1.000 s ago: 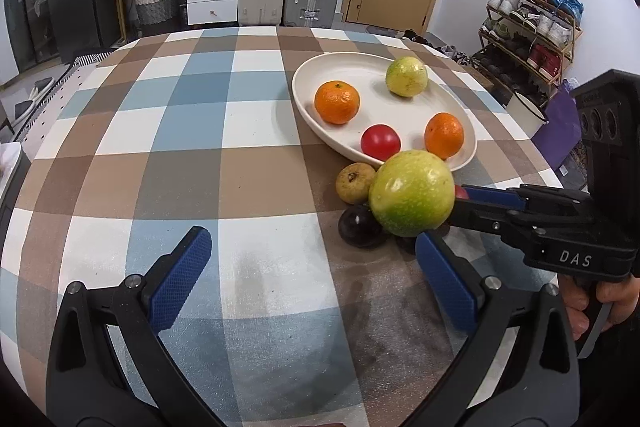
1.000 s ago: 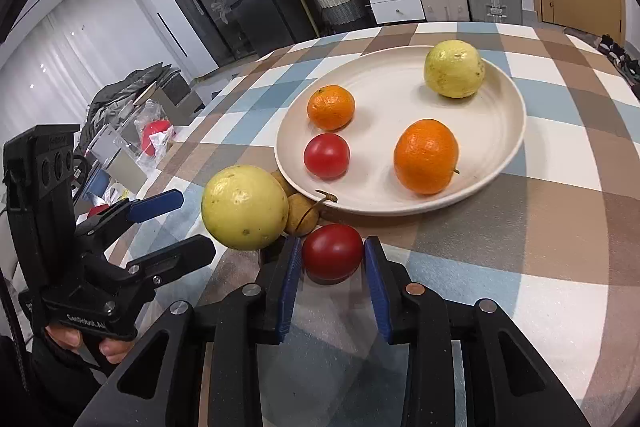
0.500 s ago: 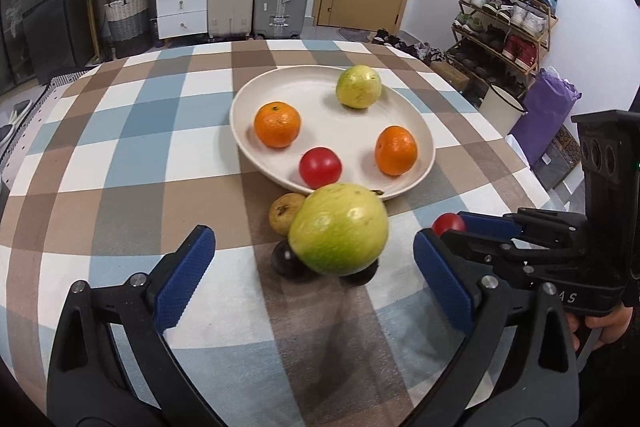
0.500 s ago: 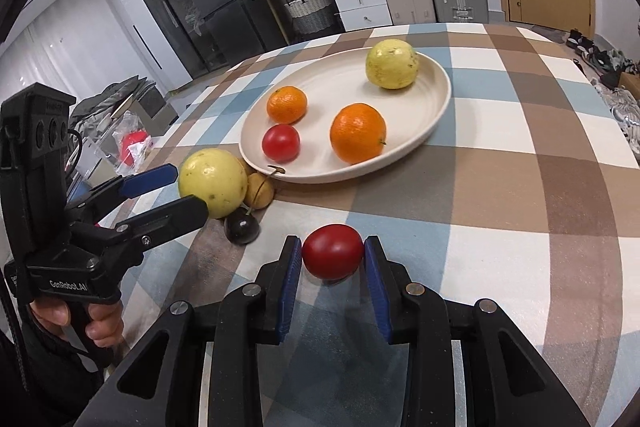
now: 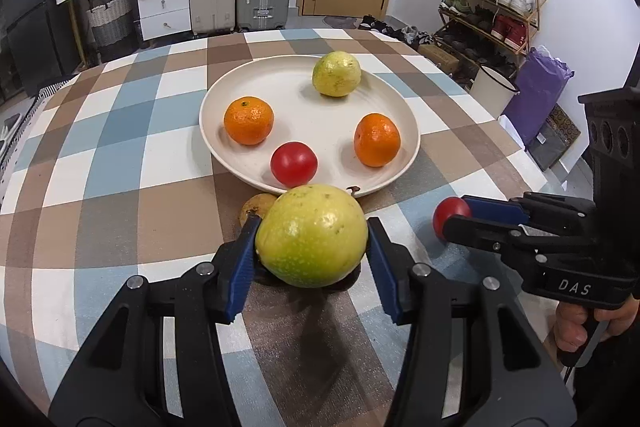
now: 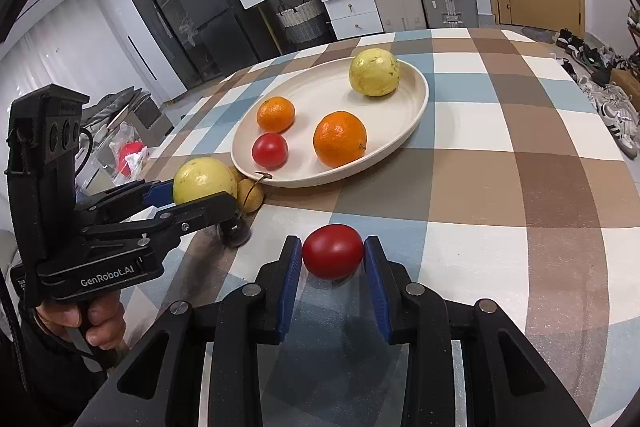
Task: Organize fruits
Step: 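Grasp the yellow-green pomelo with the left tool while the right tool holds the tomato, then carry the pomelo and tomato over the white plate with both tools, then open both tools to drop the pomelo and tomato onto the plate, then reach the right tool to a dark cherry and grasp it by the fruit, then grasp the other dark cherry with the left tool while the right tool holds its cherry, then carry both cherries over the white plate with both tools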
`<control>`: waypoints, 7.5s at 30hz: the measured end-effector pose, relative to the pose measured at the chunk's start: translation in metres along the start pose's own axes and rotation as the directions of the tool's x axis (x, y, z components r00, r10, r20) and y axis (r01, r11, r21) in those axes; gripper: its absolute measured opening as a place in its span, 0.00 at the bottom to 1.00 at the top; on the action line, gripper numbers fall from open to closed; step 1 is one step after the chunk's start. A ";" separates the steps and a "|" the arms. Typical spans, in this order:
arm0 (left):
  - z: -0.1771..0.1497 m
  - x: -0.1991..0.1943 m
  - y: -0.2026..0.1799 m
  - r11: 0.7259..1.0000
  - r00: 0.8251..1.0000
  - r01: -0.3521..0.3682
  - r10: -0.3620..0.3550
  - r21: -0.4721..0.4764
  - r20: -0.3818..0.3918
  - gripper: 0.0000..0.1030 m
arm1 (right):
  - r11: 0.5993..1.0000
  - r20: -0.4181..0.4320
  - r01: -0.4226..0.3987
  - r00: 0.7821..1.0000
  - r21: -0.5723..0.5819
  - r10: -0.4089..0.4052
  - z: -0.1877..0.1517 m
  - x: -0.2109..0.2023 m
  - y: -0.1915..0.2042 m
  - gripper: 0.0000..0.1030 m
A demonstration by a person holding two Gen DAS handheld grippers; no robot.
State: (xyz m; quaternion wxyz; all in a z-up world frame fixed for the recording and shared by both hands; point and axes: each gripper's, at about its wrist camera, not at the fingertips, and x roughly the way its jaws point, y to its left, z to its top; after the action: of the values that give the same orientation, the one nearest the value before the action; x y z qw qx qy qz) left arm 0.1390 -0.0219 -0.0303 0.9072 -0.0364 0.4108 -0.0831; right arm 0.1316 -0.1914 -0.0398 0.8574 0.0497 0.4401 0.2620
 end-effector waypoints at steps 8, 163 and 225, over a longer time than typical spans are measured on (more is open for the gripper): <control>0.007 -0.009 0.008 1.000 1.000 0.000 0.000 -0.019 0.025 0.48 | 1.000 0.013 -0.008 1.000 0.002 0.008 0.001 -0.004 0.001 0.32; -0.022 -0.011 0.084 0.977 0.997 -0.078 0.079 -0.196 -0.005 0.99 | 0.924 -0.089 0.076 0.989 -0.374 -0.117 0.012 0.076 0.101 0.50; 0.004 -0.028 0.015 1.000 0.997 0.013 -0.014 0.008 0.074 0.24 | 0.982 0.095 0.062 0.994 -0.179 -0.045 0.014 -0.010 0.043 0.27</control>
State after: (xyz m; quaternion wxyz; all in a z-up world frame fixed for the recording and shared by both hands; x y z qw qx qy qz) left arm 0.1256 -0.0025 -0.0095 0.9213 -0.0388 0.3764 -0.0895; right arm 0.1198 -0.1576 -0.0101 0.8842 -0.0289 0.3761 0.2754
